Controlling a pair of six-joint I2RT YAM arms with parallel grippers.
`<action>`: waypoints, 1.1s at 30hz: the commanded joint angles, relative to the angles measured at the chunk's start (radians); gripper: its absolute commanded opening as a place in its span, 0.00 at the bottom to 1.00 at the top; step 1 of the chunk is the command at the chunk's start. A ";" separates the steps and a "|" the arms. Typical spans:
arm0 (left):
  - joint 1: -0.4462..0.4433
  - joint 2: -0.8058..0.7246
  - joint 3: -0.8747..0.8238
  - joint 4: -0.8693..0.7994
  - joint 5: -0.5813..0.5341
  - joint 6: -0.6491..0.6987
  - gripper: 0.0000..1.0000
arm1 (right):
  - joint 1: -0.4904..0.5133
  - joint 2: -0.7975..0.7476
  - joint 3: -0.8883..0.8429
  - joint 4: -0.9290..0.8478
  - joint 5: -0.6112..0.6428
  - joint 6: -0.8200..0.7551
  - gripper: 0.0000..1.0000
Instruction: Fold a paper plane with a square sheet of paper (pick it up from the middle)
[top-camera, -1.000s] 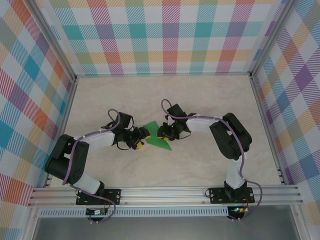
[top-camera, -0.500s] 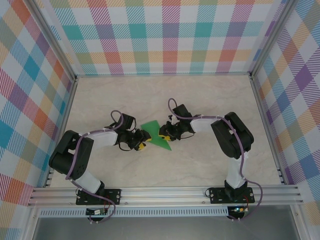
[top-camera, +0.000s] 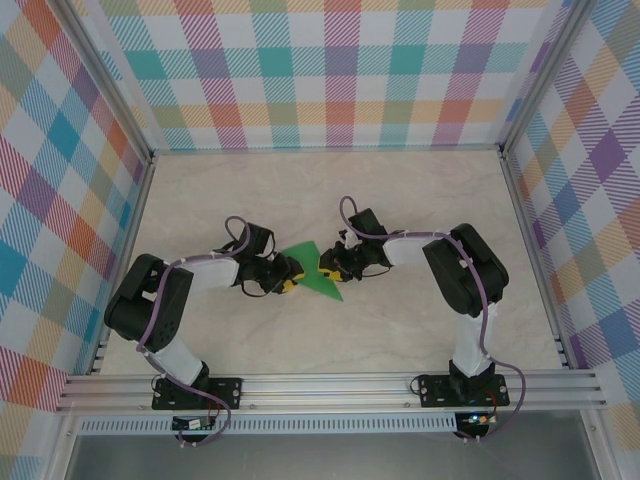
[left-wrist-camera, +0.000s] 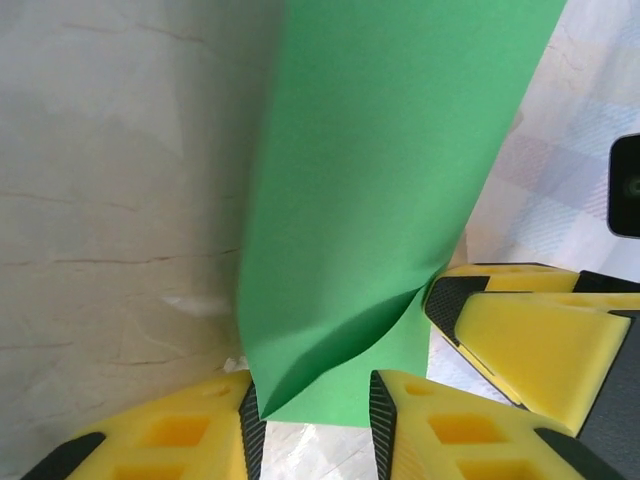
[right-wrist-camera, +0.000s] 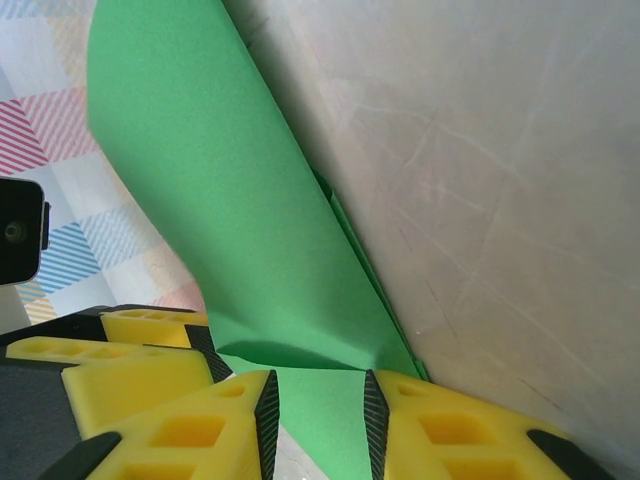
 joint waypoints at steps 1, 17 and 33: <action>-0.011 0.005 0.006 0.053 0.033 -0.019 0.32 | -0.012 0.011 -0.025 -0.004 -0.008 0.012 0.32; -0.020 0.007 0.013 0.080 0.042 -0.046 0.06 | -0.013 -0.113 -0.052 -0.007 0.065 -0.198 0.51; -0.035 -0.009 0.093 -0.072 0.020 -0.060 0.04 | 0.281 -0.294 -0.160 0.048 0.636 -0.790 0.61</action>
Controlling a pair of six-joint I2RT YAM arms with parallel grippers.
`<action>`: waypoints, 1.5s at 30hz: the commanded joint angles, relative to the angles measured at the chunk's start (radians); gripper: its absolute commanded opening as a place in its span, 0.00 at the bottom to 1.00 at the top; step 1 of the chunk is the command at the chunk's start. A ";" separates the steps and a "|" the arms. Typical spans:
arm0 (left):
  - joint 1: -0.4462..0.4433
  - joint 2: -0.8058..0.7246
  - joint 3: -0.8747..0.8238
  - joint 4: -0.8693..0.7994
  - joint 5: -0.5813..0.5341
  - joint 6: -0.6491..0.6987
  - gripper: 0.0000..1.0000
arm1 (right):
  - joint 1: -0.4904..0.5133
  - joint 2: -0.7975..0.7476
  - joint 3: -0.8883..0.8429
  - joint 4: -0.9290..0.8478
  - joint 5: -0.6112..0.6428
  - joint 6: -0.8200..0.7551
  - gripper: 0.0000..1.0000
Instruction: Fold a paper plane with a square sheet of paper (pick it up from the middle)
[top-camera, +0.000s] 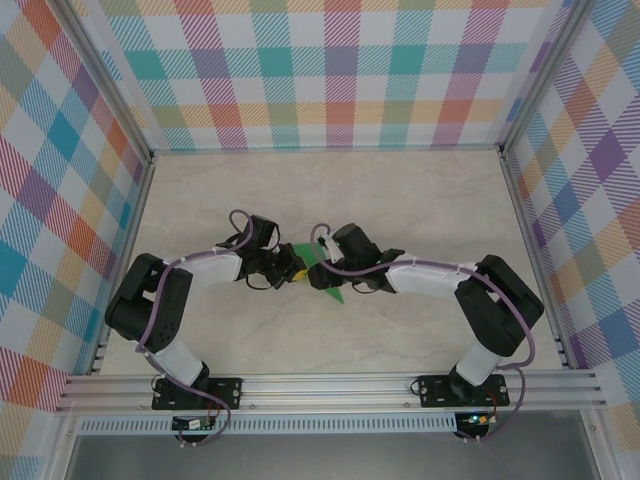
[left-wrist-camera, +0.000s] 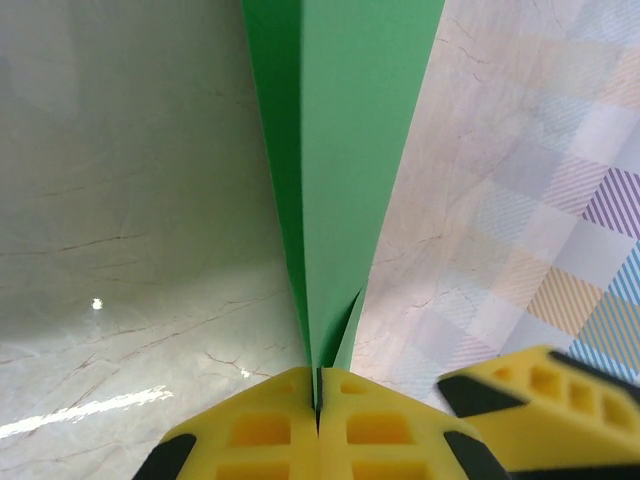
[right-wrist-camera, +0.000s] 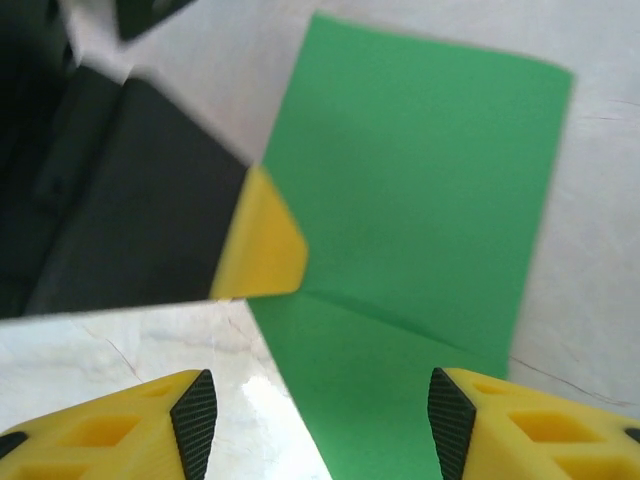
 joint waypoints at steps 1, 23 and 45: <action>-0.011 -0.009 0.019 -0.046 -0.002 -0.016 0.04 | 0.052 0.013 -0.028 0.060 0.159 -0.200 0.61; -0.011 -0.019 0.035 -0.078 -0.017 -0.025 0.04 | 0.143 0.116 -0.120 0.269 0.406 -0.370 0.40; -0.010 0.003 0.052 -0.096 -0.023 -0.022 0.04 | 0.153 0.046 -0.118 0.244 0.363 -0.303 0.38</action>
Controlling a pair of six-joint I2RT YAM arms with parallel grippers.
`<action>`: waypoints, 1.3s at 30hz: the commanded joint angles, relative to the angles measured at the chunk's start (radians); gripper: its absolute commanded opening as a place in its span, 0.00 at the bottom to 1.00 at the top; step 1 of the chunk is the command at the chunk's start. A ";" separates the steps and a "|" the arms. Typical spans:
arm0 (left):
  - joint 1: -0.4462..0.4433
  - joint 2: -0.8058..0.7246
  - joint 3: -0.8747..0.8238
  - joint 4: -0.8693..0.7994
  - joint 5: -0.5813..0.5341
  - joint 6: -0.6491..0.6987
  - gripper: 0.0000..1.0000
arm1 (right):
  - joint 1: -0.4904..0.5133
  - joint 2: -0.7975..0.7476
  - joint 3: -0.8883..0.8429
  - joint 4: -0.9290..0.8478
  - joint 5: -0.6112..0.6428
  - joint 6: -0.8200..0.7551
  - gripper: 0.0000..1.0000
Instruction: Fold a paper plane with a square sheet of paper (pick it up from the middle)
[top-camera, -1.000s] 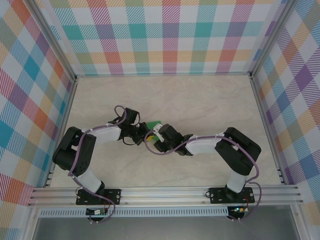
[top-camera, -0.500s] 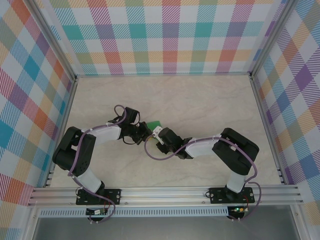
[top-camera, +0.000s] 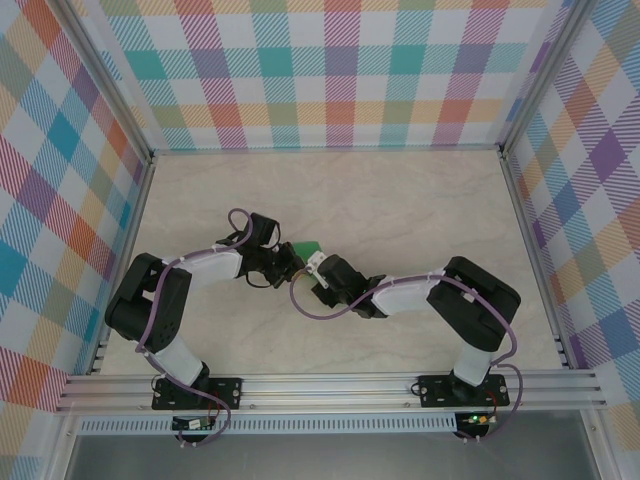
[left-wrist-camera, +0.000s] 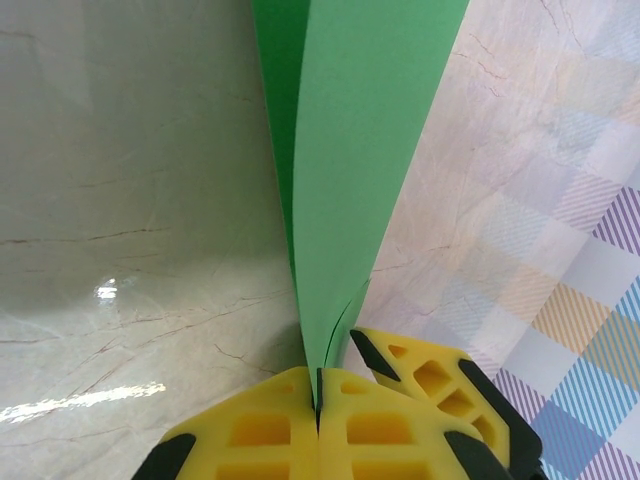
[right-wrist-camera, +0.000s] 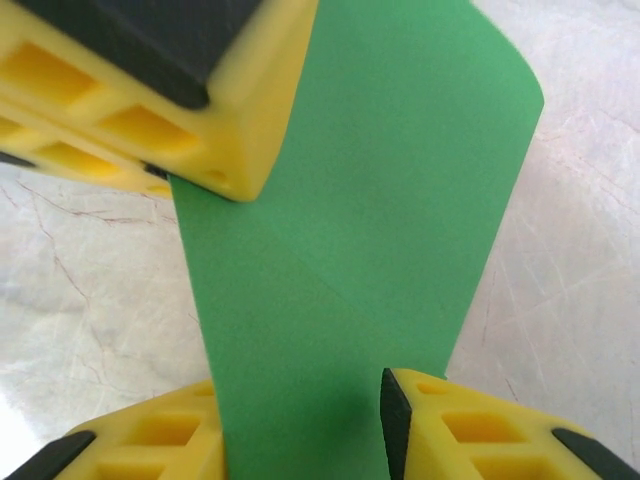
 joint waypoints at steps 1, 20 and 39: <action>-0.010 0.003 0.022 -0.030 0.003 -0.001 0.04 | 0.007 -0.050 -0.001 0.007 -0.016 0.022 0.38; 0.098 -0.102 0.061 -0.141 -0.017 0.088 0.44 | -0.027 -0.032 0.011 -0.014 -0.149 0.129 0.09; 0.057 -0.186 -0.201 0.290 0.044 0.032 0.44 | -0.222 -0.048 -0.066 0.170 -0.621 0.564 0.05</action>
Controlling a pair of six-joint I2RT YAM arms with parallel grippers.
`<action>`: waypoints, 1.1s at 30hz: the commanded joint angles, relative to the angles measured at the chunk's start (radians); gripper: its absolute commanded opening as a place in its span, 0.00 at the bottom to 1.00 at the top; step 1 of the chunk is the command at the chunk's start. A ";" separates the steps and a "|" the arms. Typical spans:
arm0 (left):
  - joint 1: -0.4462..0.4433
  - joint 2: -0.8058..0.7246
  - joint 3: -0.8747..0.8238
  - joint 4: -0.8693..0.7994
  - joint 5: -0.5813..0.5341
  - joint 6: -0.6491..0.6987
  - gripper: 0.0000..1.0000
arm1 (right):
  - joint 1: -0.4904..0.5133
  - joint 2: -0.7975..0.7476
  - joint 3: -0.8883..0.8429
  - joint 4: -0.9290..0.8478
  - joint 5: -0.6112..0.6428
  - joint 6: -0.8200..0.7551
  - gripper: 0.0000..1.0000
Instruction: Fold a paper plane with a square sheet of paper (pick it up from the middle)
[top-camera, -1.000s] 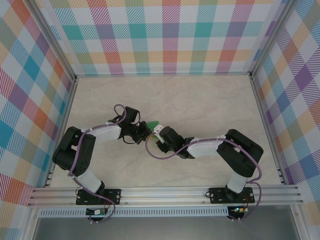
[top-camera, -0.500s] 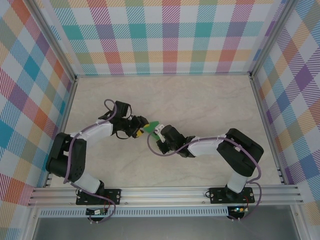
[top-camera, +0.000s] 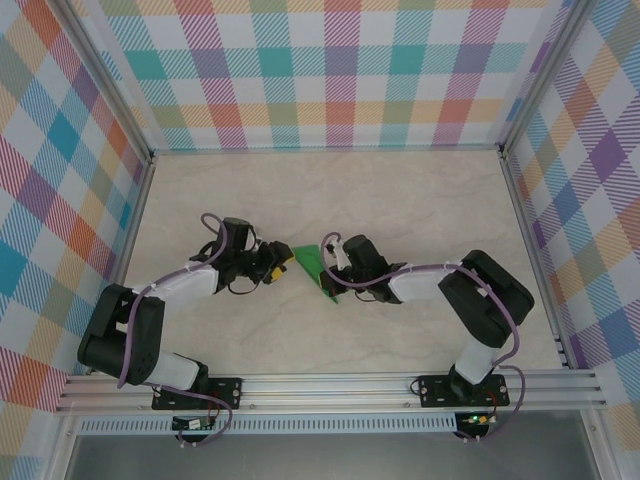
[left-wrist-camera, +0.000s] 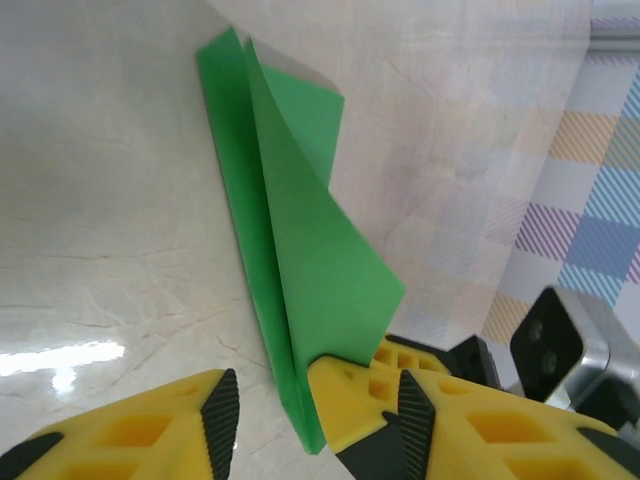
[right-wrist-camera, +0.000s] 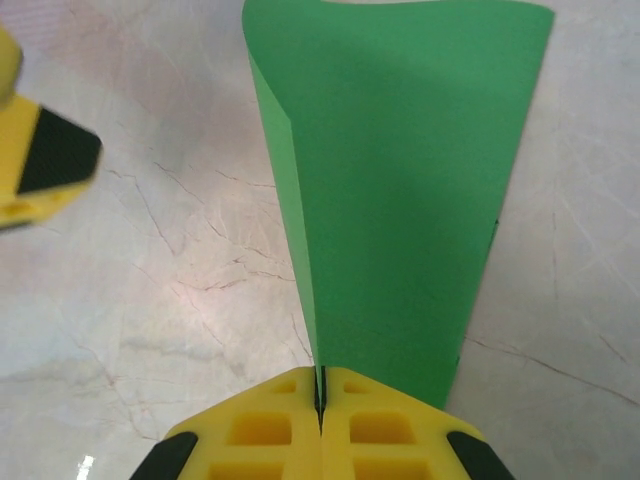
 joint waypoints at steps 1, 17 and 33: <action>-0.044 0.041 -0.020 0.139 0.033 -0.018 0.41 | -0.022 -0.016 -0.023 0.085 -0.118 0.101 0.05; -0.117 0.223 0.004 0.306 0.066 -0.016 0.23 | -0.073 0.035 -0.035 0.110 -0.230 0.227 0.06; -0.120 0.279 0.017 0.339 0.083 -0.006 0.20 | -0.088 0.092 -0.003 0.040 -0.254 0.256 0.12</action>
